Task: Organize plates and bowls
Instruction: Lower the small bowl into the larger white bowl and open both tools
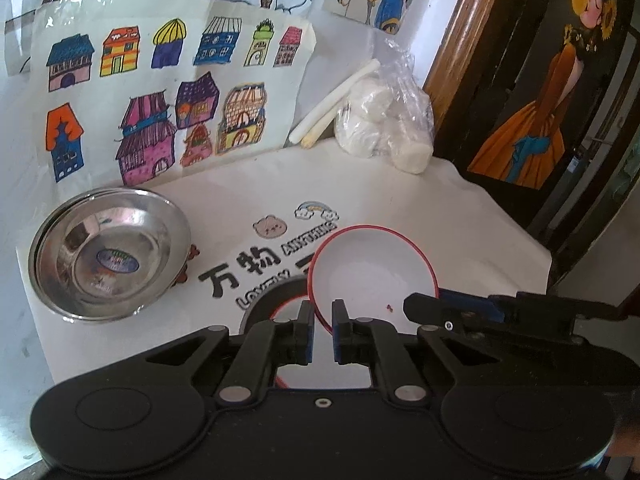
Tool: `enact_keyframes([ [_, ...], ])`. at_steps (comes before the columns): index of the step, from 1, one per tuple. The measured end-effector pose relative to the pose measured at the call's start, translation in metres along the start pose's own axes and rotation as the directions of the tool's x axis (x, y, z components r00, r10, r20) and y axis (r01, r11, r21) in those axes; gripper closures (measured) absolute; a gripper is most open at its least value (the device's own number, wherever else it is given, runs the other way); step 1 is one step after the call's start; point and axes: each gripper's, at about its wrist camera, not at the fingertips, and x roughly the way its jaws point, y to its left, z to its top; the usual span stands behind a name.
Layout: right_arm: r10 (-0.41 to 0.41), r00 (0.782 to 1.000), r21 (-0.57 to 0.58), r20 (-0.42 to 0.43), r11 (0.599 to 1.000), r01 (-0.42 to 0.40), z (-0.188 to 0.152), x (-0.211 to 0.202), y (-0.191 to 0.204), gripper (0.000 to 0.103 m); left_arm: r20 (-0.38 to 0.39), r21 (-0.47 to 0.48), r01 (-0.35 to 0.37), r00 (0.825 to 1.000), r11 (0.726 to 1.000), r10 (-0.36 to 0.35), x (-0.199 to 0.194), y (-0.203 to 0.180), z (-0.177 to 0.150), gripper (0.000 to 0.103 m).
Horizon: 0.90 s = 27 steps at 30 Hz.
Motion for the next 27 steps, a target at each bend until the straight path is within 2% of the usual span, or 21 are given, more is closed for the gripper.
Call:
enact_keyframes([
  [6,0.013,0.999,-0.016,-0.032,1.000,-0.013,-0.004,0.007,0.005,0.081,-0.022,0.000,-0.009,1.000,1.000,0.009,0.001,0.005,-0.008,0.094],
  [9,0.068,0.996,-0.017,-0.048,0.997,-0.069,-0.004,0.009,0.009,0.082,-0.016,-0.001,0.034,0.999,0.999,-0.034,-0.003,0.003,-0.009,0.095],
  [13,0.022,0.998,-0.084,-0.051,0.996,-0.026,-0.003,0.013,0.022,0.082,0.005,0.049,0.002,1.000,0.999,-0.002,-0.003,-0.005,-0.008,0.097],
  [16,0.038,0.997,-0.048,-0.069,0.998,-0.042,-0.002,0.020,0.015,0.082,-0.020,-0.003,0.005,1.000,1.000,-0.005,0.007,0.005,-0.008,0.097],
  [20,0.032,0.998,-0.059,-0.056,0.998,-0.035,0.000,0.018,0.012,0.082,-0.022,-0.030,0.002,1.000,1.000,-0.003,0.009,0.013,-0.006,0.096],
  [23,0.026,0.998,-0.048,-0.050,0.998,-0.028,0.001,0.017,0.006,0.082,-0.006,-0.034,-0.004,1.000,0.999,0.004,0.006,0.015,-0.002,0.089],
  [27,0.025,0.998,-0.035,-0.053,0.999,-0.027,-0.001,0.019,0.002,0.081,-0.003,-0.042,-0.003,1.000,0.999,0.003,0.006,0.016,0.000,0.087],
])
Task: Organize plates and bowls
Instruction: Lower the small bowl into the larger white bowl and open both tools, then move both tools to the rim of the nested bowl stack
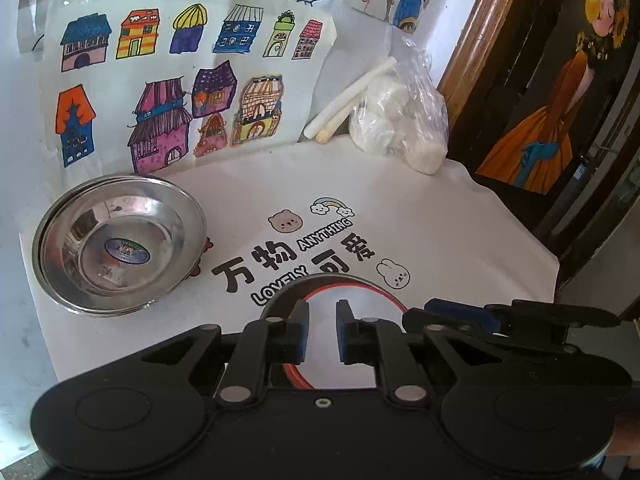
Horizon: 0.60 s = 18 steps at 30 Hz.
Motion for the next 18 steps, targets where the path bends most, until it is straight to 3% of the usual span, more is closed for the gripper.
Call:
enact_keyframes([
  [4,-0.002,1.000,0.004,0.000,1.000,0.002,-0.001,-0.001,-0.001,0.076,0.008,-0.008,-0.012,1.000,1.000,0.012,-0.001,0.003,-0.001,0.081],
  [6,-0.002,1.000,0.008,0.000,1.000,0.002,-0.002,-0.002,-0.002,0.073,0.010,-0.013,-0.018,1.000,1.000,0.018,-0.001,0.004,-0.001,0.071],
  [10,-0.006,1.000,0.018,0.004,1.000,0.006,-0.002,-0.002,-0.003,0.069,0.018,-0.017,-0.038,0.999,0.999,0.038,-0.001,0.006,-0.001,0.059],
  [13,-0.013,1.000,0.016,0.007,1.000,0.013,-0.003,-0.003,-0.004,0.063,0.030,-0.028,-0.064,0.997,0.998,0.065,-0.002,0.007,-0.001,0.041],
  [16,-0.018,1.000,0.016,0.015,1.000,0.018,-0.002,-0.005,-0.005,0.049,0.047,-0.038,-0.085,0.995,0.996,0.086,-0.004,0.009,0.000,0.033],
  [18,-0.025,0.999,0.018,0.020,1.000,0.025,-0.002,-0.006,-0.006,0.037,0.052,-0.051,-0.092,0.994,0.994,0.095,-0.004,0.011,0.001,0.022],
])
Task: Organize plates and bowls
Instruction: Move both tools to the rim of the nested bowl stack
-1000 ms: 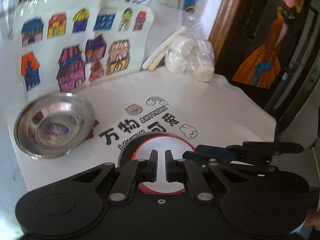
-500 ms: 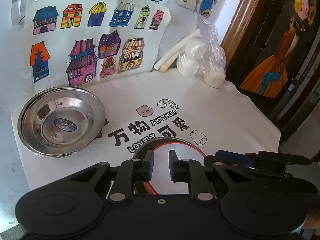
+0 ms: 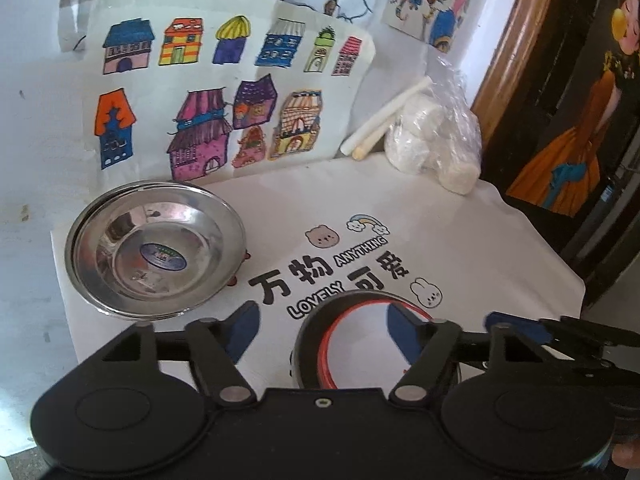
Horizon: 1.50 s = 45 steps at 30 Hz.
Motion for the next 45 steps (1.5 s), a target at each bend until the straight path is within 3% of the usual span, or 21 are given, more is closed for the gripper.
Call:
enact_keyframes([
  [6,-0.025,1.000,-0.008,0.011,1.000,0.025,0.001,-0.002,-0.002,0.019,0.028,0.001,-0.030,0.999,1.000,0.030,-0.001,0.002,0.001,0.007],
  [10,-0.035,0.999,-0.006,0.018,0.999,0.035,0.000,-0.002,-0.003,0.016,0.029,-0.006,-0.040,0.999,0.999,0.040,0.000,0.002,0.000,0.001],
  [18,-0.048,0.999,0.003,0.003,0.999,0.048,0.001,-0.001,-0.009,0.002,0.015,-0.042,-0.051,0.999,0.998,0.052,0.002,0.008,-0.008,0.001],
  [27,-0.103,0.993,-0.060,-0.062,0.993,0.099,0.006,0.008,-0.014,0.000,-0.009,-0.112,-0.136,0.991,0.984,0.136,-0.010,0.026,-0.028,0.001],
  [37,-0.172,0.973,-0.274,-0.155,0.954,0.125,0.029,0.025,-0.008,0.000,-0.029,-0.154,-0.205,0.979,0.967,0.203,-0.012,0.038,-0.049,0.001],
  [45,-0.112,0.965,-0.321,-0.239,0.947,0.031,0.037,0.046,-0.009,0.000,-0.055,-0.143,-0.225,0.974,0.964,0.219,-0.017,0.033,-0.050,0.001],
])
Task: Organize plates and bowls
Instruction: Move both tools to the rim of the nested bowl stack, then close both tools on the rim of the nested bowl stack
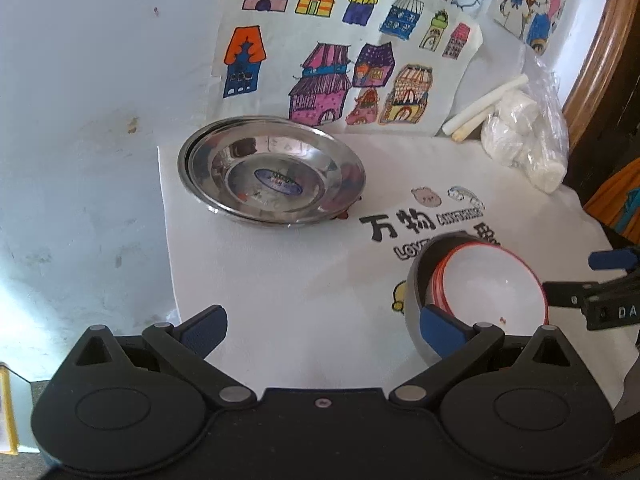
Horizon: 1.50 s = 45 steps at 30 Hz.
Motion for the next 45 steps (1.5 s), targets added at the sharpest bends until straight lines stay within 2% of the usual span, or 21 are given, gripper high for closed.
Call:
enact_keyframes([
  [5,0.019,0.999,-0.024,-0.048,1.000,-0.020,0.003,0.009,-0.002,0.000,-0.043,0.015,0.020,0.999,1.000,-0.019,0.003,-0.005,0.003,0.001],
  [8,0.038,0.997,-0.016,-0.070,0.999,-0.040,0.004,0.013,-0.003,0.000,-0.094,0.017,0.038,0.995,0.999,-0.036,0.009,-0.010,0.007,0.001],
  [13,0.046,0.994,-0.023,-0.098,0.999,-0.048,0.006,0.020,-0.002,0.001,-0.159,0.013,0.046,0.986,0.999,-0.043,0.024,-0.013,0.014,0.007],
  [15,0.044,0.993,-0.031,-0.112,0.998,-0.048,0.007,0.023,0.001,0.001,-0.180,0.005,0.065,0.982,0.998,-0.063,0.026,-0.012,0.018,0.017],
  [18,0.042,0.991,-0.044,-0.123,0.998,-0.048,0.007,0.027,0.003,0.003,-0.201,-0.011,0.083,0.976,0.996,-0.084,0.028,-0.013,0.022,0.027],
  [25,0.064,0.989,-0.028,-0.130,0.997,-0.068,0.006,0.029,-0.001,0.005,-0.201,-0.021,0.109,0.973,0.994,-0.111,0.028,-0.019,0.025,0.048],
  [30,0.073,0.987,-0.013,-0.143,0.997,-0.076,0.007,0.028,0.000,0.007,-0.189,-0.032,0.174,0.966,0.984,-0.177,0.027,-0.023,0.028,0.084],
  [32,0.078,0.986,-0.004,-0.147,0.997,-0.079,0.007,0.028,0.000,0.007,-0.182,-0.031,0.183,0.965,0.983,-0.186,0.028,-0.025,0.030,0.091],
  [36,0.084,0.985,-0.004,-0.150,0.996,-0.086,0.007,0.027,0.001,0.010,-0.175,-0.034,0.183,0.967,0.983,-0.186,0.029,-0.027,0.032,0.092],
  [40,0.099,0.984,0.003,-0.147,0.995,-0.099,0.007,0.027,0.004,0.019,-0.161,-0.028,0.182,0.970,0.983,-0.184,0.030,-0.027,0.032,0.093],
  [44,0.157,0.976,0.040,-0.149,0.987,-0.153,0.007,0.031,0.006,0.045,-0.149,-0.024,0.177,0.973,0.984,-0.178,0.031,-0.028,0.032,0.093],
  [45,0.171,0.974,0.052,-0.150,0.985,-0.165,0.008,0.032,0.007,0.049,-0.148,-0.025,0.177,0.973,0.984,-0.178,0.031,-0.028,0.032,0.093],
])
